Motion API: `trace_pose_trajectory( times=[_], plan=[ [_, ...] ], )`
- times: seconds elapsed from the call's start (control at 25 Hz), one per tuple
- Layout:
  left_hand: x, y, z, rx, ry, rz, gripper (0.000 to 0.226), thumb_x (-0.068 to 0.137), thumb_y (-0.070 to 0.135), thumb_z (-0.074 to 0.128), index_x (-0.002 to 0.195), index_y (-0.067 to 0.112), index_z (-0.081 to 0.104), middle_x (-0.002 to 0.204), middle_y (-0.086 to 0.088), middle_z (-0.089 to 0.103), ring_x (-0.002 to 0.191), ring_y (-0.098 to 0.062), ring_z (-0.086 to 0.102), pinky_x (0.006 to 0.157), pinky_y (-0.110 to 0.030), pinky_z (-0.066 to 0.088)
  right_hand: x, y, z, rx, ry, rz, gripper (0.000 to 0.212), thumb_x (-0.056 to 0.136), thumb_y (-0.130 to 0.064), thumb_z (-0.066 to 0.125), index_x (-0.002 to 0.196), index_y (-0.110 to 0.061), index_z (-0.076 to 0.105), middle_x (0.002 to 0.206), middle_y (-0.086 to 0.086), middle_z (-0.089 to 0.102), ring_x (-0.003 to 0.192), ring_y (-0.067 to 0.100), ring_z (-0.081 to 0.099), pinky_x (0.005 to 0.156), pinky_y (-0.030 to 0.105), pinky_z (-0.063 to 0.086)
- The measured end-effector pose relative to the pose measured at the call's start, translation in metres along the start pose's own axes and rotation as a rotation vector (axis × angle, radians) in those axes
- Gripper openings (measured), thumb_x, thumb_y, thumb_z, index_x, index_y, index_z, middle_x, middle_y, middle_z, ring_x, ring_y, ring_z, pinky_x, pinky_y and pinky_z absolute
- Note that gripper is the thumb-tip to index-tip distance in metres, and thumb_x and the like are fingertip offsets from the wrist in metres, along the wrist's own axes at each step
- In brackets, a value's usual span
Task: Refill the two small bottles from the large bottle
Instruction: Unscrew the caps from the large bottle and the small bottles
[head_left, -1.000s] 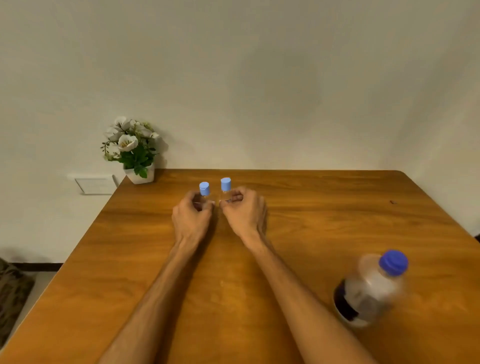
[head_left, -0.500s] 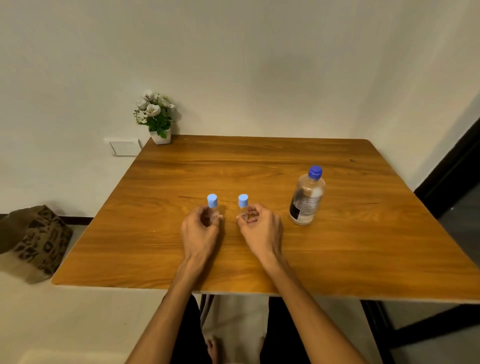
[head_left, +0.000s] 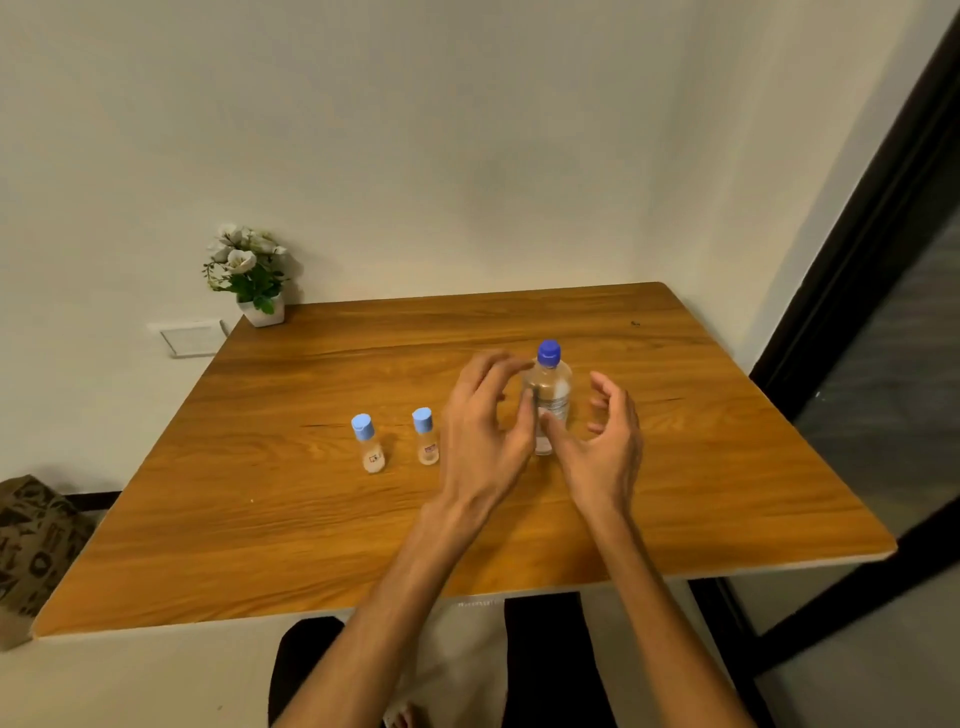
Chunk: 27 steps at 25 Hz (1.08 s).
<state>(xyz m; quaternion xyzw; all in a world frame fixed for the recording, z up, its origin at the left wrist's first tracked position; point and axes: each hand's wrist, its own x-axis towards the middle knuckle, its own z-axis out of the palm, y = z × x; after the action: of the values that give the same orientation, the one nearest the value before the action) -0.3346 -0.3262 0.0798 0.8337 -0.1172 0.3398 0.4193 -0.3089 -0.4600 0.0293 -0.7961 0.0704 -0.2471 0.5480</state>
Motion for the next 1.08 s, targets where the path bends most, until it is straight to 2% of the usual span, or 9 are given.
trace_pose_trajectory(
  times=[0.12, 0.24, 0.36, 0.52, 0.64, 0.72, 0.88, 0.96, 1.08],
  plan=[
    [0.063, 0.003, 0.015, 0.344, -0.454, 0.198, 0.050, 0.095, 0.006, 0.064, 0.143, 0.017, 0.061, 0.153, -0.007, 0.054, 0.142, -0.023, 0.050, 0.110, -0.032, 0.046, 0.030, 0.001, 0.000, 0.009, -0.281, -0.020, 0.085, 0.075, -0.045, 0.088, 0.149, -0.029, 0.049, 0.144, -0.005, 0.061, 0.126, 0.011, 0.057, 0.101, 0.040, 0.057],
    [0.092, -0.001, 0.013, 0.471, -0.699, 0.276, 0.041, 0.095, 0.010, 0.071, 0.135, 0.015, 0.067, 0.142, -0.008, 0.061, 0.124, -0.023, 0.064, 0.099, -0.030, 0.057, 0.044, 0.005, -0.004, -0.011, -0.379, -0.039, 0.085, 0.074, -0.042, 0.093, 0.148, -0.026, 0.054, 0.143, -0.004, 0.065, 0.129, 0.013, 0.059, 0.106, 0.045, 0.056],
    [0.093, 0.000, 0.015, 0.476, -0.636, 0.285, 0.032, 0.101, 0.024, 0.066, 0.130, 0.011, 0.067, 0.125, -0.007, 0.067, 0.107, -0.022, 0.069, 0.086, -0.029, 0.059, 0.045, 0.011, -0.012, -0.018, -0.349, -0.074, 0.083, 0.067, -0.047, 0.094, 0.141, -0.032, 0.059, 0.136, -0.005, 0.068, 0.123, 0.013, 0.063, 0.101, 0.043, 0.059],
    [0.081, 0.004, 0.033, 0.531, -0.451, 0.212, 0.040, 0.100, 0.049, 0.063, 0.098, 0.010, 0.071, 0.086, -0.006, 0.072, 0.074, -0.021, 0.067, 0.066, -0.034, 0.057, 0.035, 0.017, -0.018, -0.038, -0.289, -0.098, 0.078, 0.064, -0.049, 0.095, 0.133, -0.033, 0.061, 0.128, -0.008, 0.069, 0.115, 0.009, 0.063, 0.094, 0.040, 0.060],
    [0.082, 0.011, 0.038, 0.301, -0.175, 0.006, 0.036, 0.096, 0.048, 0.069, 0.084, 0.014, 0.070, 0.069, 0.003, 0.067, 0.058, -0.008, 0.058, 0.056, -0.018, 0.045, 0.031, 0.018, -0.026, -0.070, -0.187, -0.102, 0.077, 0.061, -0.046, 0.098, 0.127, -0.030, 0.062, 0.122, -0.009, 0.070, 0.108, 0.009, 0.064, 0.090, 0.038, 0.060],
    [0.084, 0.006, 0.043, 0.209, -0.011, -0.104, 0.031, 0.094, 0.048, 0.071, 0.088, 0.017, 0.071, 0.071, 0.005, 0.065, 0.060, -0.004, 0.056, 0.057, -0.015, 0.041, 0.032, 0.022, -0.033, -0.075, -0.136, -0.099, 0.075, 0.060, -0.045, 0.098, 0.124, -0.028, 0.063, 0.120, -0.009, 0.071, 0.106, 0.009, 0.065, 0.088, 0.037, 0.061],
    [0.051, -0.038, 0.076, 0.429, -0.353, -0.235, 0.028, 0.093, 0.043, 0.071, 0.104, 0.018, 0.075, 0.090, -0.003, 0.076, 0.081, -0.022, 0.072, 0.070, -0.035, 0.061, 0.033, 0.030, -0.045, -0.068, -0.107, -0.106, 0.078, 0.063, -0.048, 0.096, 0.130, -0.026, 0.062, 0.123, -0.008, 0.070, 0.106, 0.010, 0.066, 0.086, 0.039, 0.062],
    [0.027, -0.055, 0.090, 0.494, -0.487, -0.273, 0.028, 0.089, 0.040, 0.069, 0.106, 0.019, 0.075, 0.099, -0.006, 0.076, 0.090, -0.029, 0.072, 0.069, -0.035, 0.056, 0.031, 0.033, -0.047, -0.077, -0.119, -0.119, 0.083, 0.065, -0.048, 0.095, 0.137, -0.026, 0.059, 0.129, -0.006, 0.069, 0.111, 0.010, 0.065, 0.088, 0.041, 0.062],
    [0.013, -0.061, 0.096, 0.493, -0.518, -0.209, 0.030, 0.089, 0.038, 0.065, 0.107, 0.015, 0.074, 0.104, -0.008, 0.070, 0.096, -0.032, 0.068, 0.070, -0.035, 0.047, 0.020, 0.029, -0.051, -0.086, -0.087, -0.134, 0.094, 0.068, -0.053, 0.091, 0.148, -0.023, 0.053, 0.140, -0.004, 0.065, 0.124, 0.011, 0.059, 0.096, 0.037, 0.059]
  ],
)
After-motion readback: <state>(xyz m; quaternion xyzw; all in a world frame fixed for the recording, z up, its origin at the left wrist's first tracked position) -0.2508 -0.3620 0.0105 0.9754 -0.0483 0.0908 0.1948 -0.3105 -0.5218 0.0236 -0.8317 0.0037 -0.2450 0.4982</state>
